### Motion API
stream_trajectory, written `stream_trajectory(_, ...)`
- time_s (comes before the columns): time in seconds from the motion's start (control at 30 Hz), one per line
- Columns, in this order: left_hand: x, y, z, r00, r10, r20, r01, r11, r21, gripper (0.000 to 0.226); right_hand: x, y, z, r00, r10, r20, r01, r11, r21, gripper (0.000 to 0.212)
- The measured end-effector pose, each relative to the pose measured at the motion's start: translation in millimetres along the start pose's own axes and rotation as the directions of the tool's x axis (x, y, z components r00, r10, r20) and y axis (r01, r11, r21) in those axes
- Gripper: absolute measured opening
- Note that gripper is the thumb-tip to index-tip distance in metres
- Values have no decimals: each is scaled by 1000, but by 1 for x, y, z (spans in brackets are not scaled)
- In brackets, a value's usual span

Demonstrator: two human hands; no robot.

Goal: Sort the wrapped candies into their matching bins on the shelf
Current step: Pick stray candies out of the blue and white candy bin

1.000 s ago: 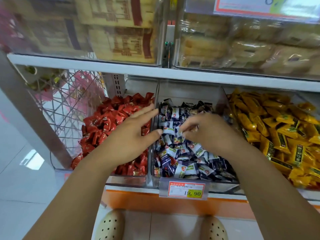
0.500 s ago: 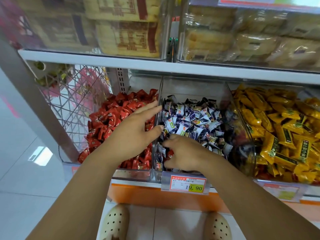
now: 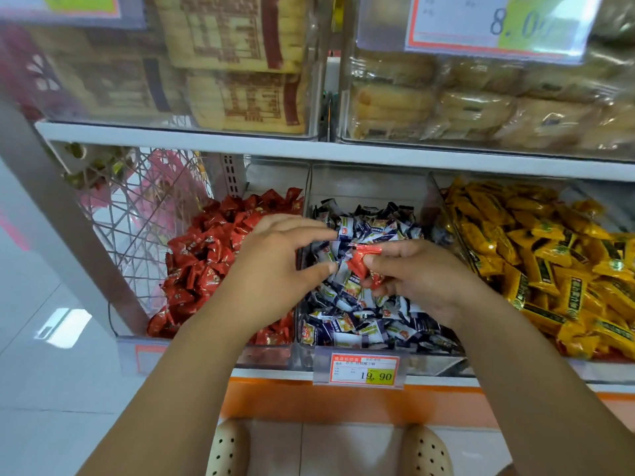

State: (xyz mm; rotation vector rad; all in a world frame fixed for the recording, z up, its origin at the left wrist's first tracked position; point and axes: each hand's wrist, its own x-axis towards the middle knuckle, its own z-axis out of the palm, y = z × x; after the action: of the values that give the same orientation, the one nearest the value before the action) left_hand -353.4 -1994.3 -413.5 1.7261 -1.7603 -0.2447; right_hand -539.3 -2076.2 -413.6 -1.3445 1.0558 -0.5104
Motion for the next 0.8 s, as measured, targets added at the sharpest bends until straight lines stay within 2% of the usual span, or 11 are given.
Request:
stream_trajectory(0.1, -1, 12, 9, 1000, 20, 24, -19, 1000, -8, 49, -6, 2, 3, 999, 48, -23, -45, 990, 137, 16)
stream_trajectory(0.2, -4, 19, 16, 1000, -7, 19, 6, 1000, 9, 53, -7, 1, 12, 999, 13, -42, -5, 981, 192, 23)
stream_trajectory(0.3, -4, 17, 10, 990, -49, -133, 45, 999, -30, 46, 1, -7, 29, 995, -68, -79, 81, 980, 180, 22)
stream_trajectory(0.4, -7, 1, -14, 944, -143, -297, 137, 990, -41, 40, 12, -27, 51, 974, -189, -125, 206, 969, 140, 19)
stream_trajectory(0.47, -11, -14, -33, 910, -218, -352, 220, 975, -35, 37, 24, -40, 64, 960, -256, -112, 267, 959, 96, 13)
stream_trajectory(0.57, -19, -26, -47, 888, -316, -335, 299, 949, -103, 33, 39, -44, 77, 957, -291, -5, 291, 955, 61, 24)
stream_trajectory(0.67, -22, -24, -44, 932, -290, -219, 270, 956, -113, 32, 38, -44, 71, 953, -300, -27, 301, 941, 152, 28)
stream_trajectory(0.73, -22, -17, -39, 964, -233, -125, 227, 972, -64, 39, 29, -45, 55, 944, -322, -66, 322, 947, -13, 25)
stream_trajectory(0.77, -22, -14, -35, 977, -202, -74, 200, 979, -32, 44, 22, -43, 47, 952, -306, -25, 297, 939, -170, 22)
stream_trajectory(0.8, -23, -11, -30, 985, -172, -18, 172, 985, 1, 51, 15, -41, 41, 964, -256, 77, 267, 894, -360, 19)
